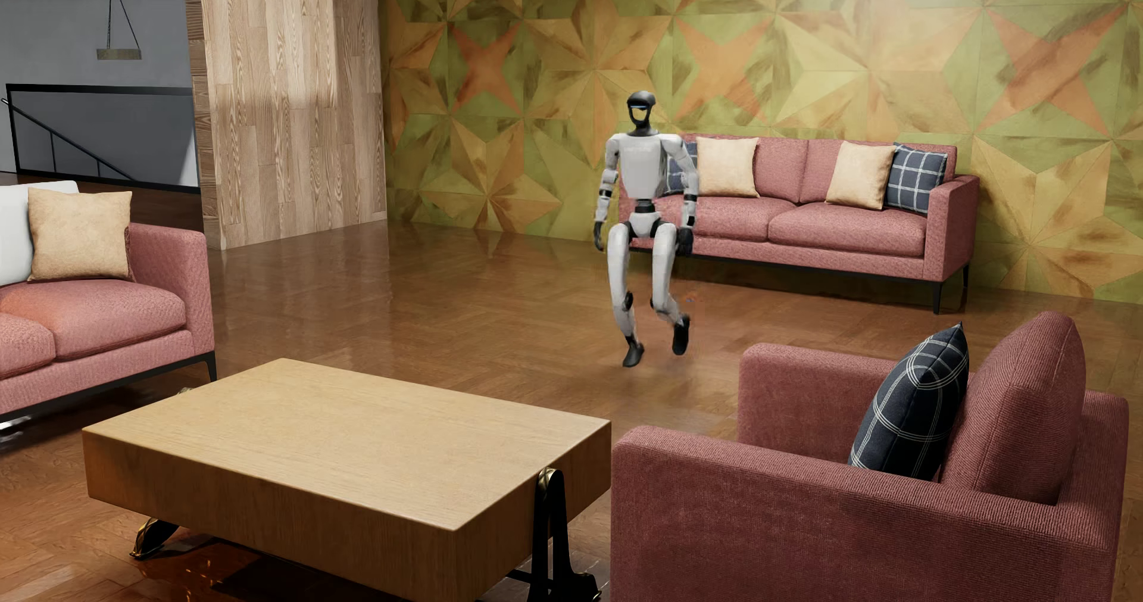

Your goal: Go to the yellow coffeetable

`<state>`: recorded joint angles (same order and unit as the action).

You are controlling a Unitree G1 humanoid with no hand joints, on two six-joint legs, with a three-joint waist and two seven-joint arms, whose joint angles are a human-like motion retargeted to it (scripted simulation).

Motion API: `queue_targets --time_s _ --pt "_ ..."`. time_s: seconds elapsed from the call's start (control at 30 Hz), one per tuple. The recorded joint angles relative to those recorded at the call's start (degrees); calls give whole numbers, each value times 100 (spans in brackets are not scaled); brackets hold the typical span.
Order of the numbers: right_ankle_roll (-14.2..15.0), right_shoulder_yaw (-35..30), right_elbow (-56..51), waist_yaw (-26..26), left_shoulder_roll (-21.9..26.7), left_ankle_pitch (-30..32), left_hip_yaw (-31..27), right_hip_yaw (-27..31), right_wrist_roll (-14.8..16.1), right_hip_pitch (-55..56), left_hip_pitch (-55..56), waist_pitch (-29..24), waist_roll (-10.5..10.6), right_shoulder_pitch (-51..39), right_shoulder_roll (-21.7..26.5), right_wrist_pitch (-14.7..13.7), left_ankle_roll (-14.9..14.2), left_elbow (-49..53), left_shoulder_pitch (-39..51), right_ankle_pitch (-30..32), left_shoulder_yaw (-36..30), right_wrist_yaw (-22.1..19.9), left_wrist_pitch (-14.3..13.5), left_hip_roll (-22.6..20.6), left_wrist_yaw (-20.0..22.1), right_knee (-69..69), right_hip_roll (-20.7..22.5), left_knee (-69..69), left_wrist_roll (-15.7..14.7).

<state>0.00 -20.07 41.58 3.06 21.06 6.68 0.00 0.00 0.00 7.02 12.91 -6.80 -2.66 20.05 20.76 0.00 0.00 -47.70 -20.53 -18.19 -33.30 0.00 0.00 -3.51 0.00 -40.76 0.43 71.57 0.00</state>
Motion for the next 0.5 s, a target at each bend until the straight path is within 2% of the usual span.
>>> queue_targets --time_s 0.03,0.07,0.1,0.13,0.17,0.2,0.23,0.27,0.3,0.33,0.37,0.43,0.47,0.5 --pt "0 -2 -427 -429 156 538 0 0 0 -664 406 4 -34 -185 72 0 0 -93 -142 136 -603 0 0 -92 0 467 -56 -1168 0" --pt "0 242 -819 -749 215 930 0 0 0 -1222 822 -13 -62 -413 119 0 0 -105 -341 158 -795 0 0 -143 0 764 -160 -2317 0" --pt "0 437 -1193 -1095 268 570 0 0 0 -1763 1054 -6 -80 -645 222 0 0 -131 -534 22 -872 0 0 -133 0 1088 -237 -3499 0" --pt "0 541 -1460 -1329 334 -886 0 0 0 -2227 1296 67 -98 -924 319 0 0 -122 -716 -216 -914 0 0 -134 0 1263 -284 -4447 0" --pt "0 581 -1669 -1550 441 -2505 0 0 0 -2609 1603 95 -165 -1189 420 0 0 -64 -864 -418 -1047 0 0 -61 0 1314 -401 -4472 0" --pt "0 966 -1779 -1936 452 -3037 0 0 0 -2915 1813 97 -191 -1308 459 0 0 -219 -953 -446 -1044 0 0 85 0 1321 -591 -4380 0" --pt "0 1053 -1742 -2294 440 -2299 0 0 0 -3125 2002 36 -203 -1372 501 0 0 -373 -1001 -106 -1065 0 0 149 0 1126 -881 -4439 0" --pt "0 1107 -1628 -2460 361 -631 0 0 0 -3258 2184 96 -172 -1260 504 0 0 -525 -1080 767 -960 0 0 191 0 891 -995 -3991 0" --pt "0 1036 -1386 -2309 291 731 0 0 0 -2921 2436 241 -463 -1162 373 0 0 -717 -1118 2156 -944 0 0 -131 0 114 -1357 -3514 0" --pt "0 953 -1003 -1948 267 840 0 0 0 -2761 2276 170 -512 -967 259 0 0 -884 -989 3247 -1093 0 0 -371 0 -765 -1333 -2855 0" --pt "0 775 -653 -1598 226 573 0 0 0 -2016 1926 170 -585 -844 136 0 0 -854 -800 3330 -1116 0 0 -634 0 -2064 -1357 -2770 0" --pt "0 55 119 -800 197 -46 0 0 0 -901 522 39 -493 -481 1 0 0 -487 -329 1530 -791 0 0 -1007 0 -3698 -1130 -3314 0" --pt "0 -273 510 -349 171 -438 0 0 0 -294 -187 10 -345 -269 -43 0 0 -214 -90 858 -429 0 0 -985 0 -3896 -902 -3645 0" --pt "0 -499 837 -28 227 -911 0 0 0 252 -990 -10 -256 44 -46 0 0 189 168 563 -257 0 0 -1003 0 -3631 -795 -4086 0"
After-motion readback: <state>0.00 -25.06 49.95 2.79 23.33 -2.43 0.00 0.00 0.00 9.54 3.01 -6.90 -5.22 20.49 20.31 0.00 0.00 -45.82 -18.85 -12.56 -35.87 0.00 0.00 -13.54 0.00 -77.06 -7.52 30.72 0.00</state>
